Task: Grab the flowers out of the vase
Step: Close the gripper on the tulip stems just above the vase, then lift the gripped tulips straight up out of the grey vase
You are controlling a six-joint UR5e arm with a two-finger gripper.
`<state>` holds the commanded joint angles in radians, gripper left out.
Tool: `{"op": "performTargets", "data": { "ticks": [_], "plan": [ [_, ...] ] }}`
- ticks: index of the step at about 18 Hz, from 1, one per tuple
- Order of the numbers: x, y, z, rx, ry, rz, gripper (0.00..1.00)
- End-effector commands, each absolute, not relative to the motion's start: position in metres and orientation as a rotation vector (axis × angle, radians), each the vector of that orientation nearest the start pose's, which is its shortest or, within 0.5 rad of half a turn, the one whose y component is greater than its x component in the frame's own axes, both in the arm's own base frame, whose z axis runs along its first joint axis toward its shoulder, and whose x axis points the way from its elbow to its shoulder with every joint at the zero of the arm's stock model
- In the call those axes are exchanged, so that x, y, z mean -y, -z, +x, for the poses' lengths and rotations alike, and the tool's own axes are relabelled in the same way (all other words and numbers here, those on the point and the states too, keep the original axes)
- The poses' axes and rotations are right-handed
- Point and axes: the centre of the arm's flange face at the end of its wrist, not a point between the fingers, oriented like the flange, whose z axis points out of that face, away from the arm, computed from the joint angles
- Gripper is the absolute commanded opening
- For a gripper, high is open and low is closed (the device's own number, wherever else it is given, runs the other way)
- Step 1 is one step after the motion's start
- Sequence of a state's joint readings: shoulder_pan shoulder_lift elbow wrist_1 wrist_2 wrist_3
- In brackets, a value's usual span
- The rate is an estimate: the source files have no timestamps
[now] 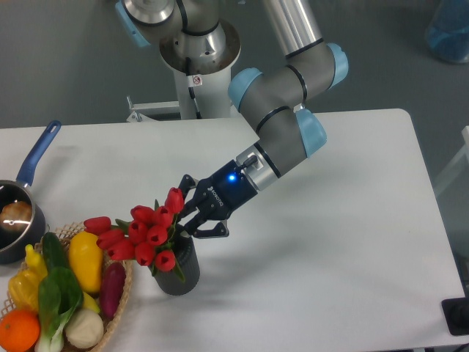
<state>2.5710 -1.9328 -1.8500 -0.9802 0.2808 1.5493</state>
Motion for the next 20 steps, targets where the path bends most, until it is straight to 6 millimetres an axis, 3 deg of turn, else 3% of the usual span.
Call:
{"op": "performTargets", "data": {
  "ticks": [12,20],
  "plan": [
    [-0.49,-0.314,-0.349,-0.47,0.433,-1.783,0.27],
    [-0.478,-0.351,-0.351,-0.387,0.449,-1.759,0.28]
  ]
}}
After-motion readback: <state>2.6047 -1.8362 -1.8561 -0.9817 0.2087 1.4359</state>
